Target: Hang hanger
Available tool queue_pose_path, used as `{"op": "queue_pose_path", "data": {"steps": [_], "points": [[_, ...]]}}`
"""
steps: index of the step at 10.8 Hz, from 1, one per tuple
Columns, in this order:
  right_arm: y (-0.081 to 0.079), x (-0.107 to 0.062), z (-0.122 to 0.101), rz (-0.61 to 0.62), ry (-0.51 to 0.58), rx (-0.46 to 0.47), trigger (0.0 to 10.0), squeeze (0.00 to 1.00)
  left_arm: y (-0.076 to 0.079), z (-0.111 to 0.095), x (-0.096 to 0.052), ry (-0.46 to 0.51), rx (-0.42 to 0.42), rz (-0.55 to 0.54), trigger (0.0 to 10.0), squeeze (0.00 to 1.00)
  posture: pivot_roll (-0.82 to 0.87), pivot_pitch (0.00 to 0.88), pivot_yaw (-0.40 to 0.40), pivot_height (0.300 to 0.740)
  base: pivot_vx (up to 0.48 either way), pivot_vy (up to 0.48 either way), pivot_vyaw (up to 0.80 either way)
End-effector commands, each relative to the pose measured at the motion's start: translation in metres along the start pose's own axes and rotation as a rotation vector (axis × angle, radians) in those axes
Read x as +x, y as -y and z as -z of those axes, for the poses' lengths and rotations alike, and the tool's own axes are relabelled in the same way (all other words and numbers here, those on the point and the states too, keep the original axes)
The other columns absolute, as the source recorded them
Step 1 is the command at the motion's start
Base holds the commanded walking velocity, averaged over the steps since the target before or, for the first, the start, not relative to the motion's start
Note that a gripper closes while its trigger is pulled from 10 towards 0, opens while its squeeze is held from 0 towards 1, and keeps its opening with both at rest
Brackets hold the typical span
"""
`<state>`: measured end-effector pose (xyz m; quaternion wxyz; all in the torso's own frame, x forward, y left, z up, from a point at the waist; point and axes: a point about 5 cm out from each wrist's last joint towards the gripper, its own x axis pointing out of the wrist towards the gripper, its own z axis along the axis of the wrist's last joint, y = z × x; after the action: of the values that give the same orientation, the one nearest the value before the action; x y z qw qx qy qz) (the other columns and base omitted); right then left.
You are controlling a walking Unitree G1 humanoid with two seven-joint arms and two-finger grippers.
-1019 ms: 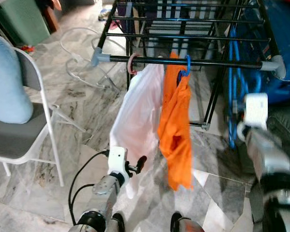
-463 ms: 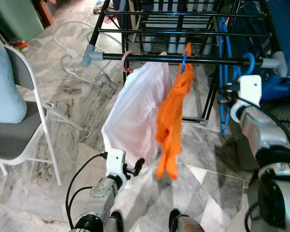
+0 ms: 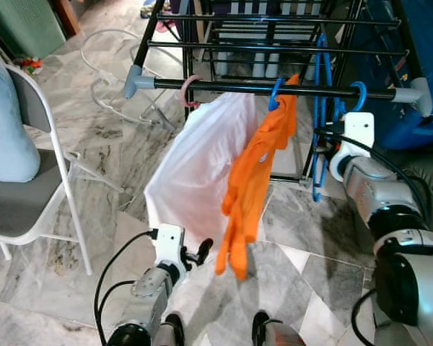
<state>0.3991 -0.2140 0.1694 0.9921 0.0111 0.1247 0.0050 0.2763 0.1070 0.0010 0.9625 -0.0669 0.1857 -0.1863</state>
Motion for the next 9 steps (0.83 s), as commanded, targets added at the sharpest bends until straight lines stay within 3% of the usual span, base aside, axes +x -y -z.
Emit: {"op": "queue_pose_path", "data": {"steps": [1, 6, 9], "points": [[-0.002, 0.001, 0.011, 0.002, -0.051, 0.045, 10.0, 0.00, -0.003, 0.007, -0.005, -0.034, 0.008, -0.004, 10.0, 0.00, 0.01, 0.252, 0.045, 0.740, 0.000, 0.000, 0.00], [-0.002, 0.001, 0.028, 0.040, -0.106, 0.058, 10.0, 0.00, -0.005, 0.011, -0.009, -0.060, 0.014, -0.014, 10.0, 0.00, 0.04, 0.257, 0.044, 0.740, 0.000, 0.000, 0.00], [-0.001, 0.001, 0.024, 0.058, -0.113, 0.074, 10.0, 0.00, -0.005, 0.009, -0.008, -0.070, 0.023, -0.011, 10.0, 0.00, 0.03, 0.253, 0.049, 0.740, 0.000, 0.000, 0.00]]}}
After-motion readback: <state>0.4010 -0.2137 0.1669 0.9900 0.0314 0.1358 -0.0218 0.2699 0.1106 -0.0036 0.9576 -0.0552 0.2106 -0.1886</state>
